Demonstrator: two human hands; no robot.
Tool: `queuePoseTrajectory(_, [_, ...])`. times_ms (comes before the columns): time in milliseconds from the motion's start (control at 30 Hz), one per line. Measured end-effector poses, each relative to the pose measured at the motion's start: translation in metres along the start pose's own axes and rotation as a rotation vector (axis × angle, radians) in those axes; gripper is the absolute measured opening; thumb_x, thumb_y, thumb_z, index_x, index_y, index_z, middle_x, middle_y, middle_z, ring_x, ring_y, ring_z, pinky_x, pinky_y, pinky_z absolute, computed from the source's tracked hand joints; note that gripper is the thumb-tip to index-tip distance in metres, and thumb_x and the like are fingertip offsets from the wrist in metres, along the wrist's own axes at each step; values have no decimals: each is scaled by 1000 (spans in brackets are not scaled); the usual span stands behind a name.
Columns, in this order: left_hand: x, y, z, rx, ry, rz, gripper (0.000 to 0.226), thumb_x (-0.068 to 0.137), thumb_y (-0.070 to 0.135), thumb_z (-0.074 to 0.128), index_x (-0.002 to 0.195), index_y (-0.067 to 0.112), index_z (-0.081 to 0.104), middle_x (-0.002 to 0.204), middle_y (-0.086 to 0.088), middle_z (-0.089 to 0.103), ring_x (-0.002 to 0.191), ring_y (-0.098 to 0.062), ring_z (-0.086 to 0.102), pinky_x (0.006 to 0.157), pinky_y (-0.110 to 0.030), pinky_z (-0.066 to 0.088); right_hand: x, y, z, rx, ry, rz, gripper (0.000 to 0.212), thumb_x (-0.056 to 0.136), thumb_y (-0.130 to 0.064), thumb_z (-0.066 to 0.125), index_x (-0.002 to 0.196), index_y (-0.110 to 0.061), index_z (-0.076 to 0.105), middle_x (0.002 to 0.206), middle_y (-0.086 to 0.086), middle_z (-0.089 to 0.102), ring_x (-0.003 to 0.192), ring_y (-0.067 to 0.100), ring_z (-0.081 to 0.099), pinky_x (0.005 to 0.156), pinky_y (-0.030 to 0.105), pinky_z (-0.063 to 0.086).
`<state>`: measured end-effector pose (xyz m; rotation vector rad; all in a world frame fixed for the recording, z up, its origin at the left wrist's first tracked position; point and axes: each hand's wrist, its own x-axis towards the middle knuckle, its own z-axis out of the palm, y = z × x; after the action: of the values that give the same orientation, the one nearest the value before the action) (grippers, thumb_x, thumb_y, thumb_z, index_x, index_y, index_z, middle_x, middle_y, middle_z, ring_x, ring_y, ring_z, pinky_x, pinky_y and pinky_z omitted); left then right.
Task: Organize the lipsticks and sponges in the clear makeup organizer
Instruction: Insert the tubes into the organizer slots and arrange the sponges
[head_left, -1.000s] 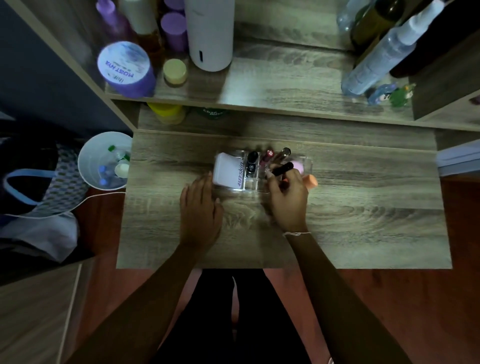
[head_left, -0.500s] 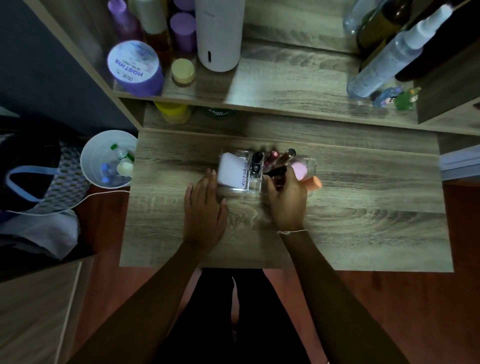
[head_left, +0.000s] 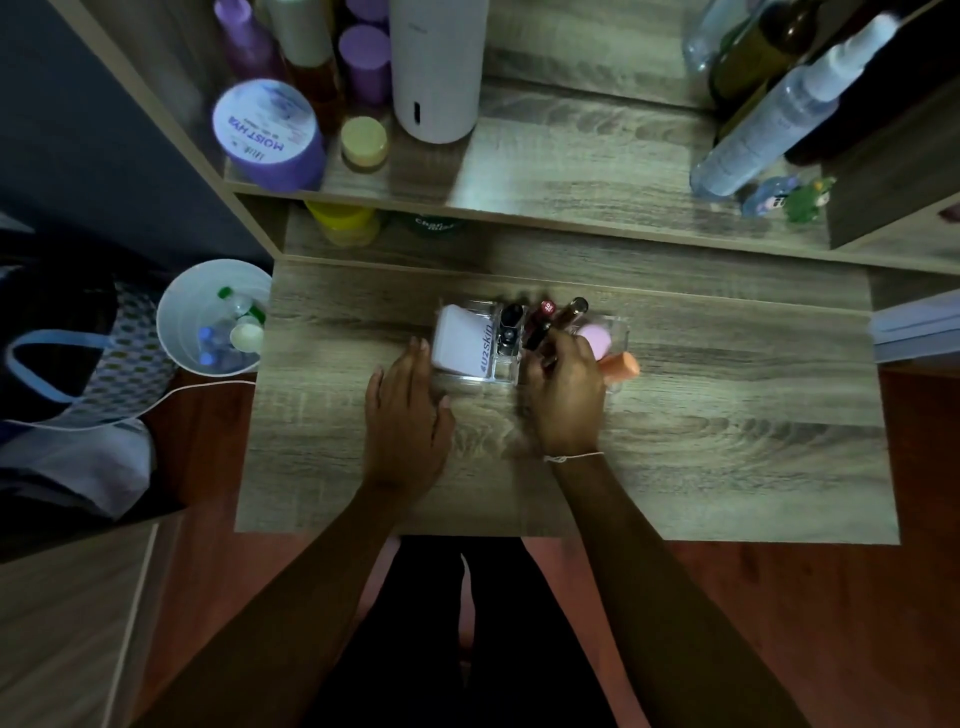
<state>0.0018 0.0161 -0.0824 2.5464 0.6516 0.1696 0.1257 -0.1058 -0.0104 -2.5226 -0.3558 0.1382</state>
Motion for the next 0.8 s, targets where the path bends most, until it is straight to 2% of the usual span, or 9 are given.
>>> queuePoseTrajectory(367, [1,3,-3,4,11,-3,64,90,29,41,148,8,22,150,-14,37,137,-25,35,115,-50,23,-3,-1,-2,54,15,24,21,86,-10,67,102,3,64,100,24,66,97,38,61,82,42,44])
queuePoseTrajectory(600, [0,3,-4,10,-7,4,62,93,28,36,148,5,23,152,-15,33,140,-25,31,117,-49,20,-8,-2,-6,92,23,14,30,84,-7,68,113,0,64,106,22,67,99,37,63,86,40,48])
queuePoseTrajectory(700, [0,6,-8,-134,70,-29,61,92,24,38,147,4,24,154,-16,30,141,-23,27,117,-41,19,-18,-2,-12,116,49,10,29,86,-9,67,114,-4,63,108,19,68,97,32,65,85,36,50])
queuePoseTrajectory(800, [-3,9,-22,-346,197,-166,64,89,21,43,148,10,22,153,-14,30,138,-12,23,113,-31,22,-35,4,-21,139,79,1,25,87,-11,67,112,-8,65,105,14,69,88,26,67,80,33,53])
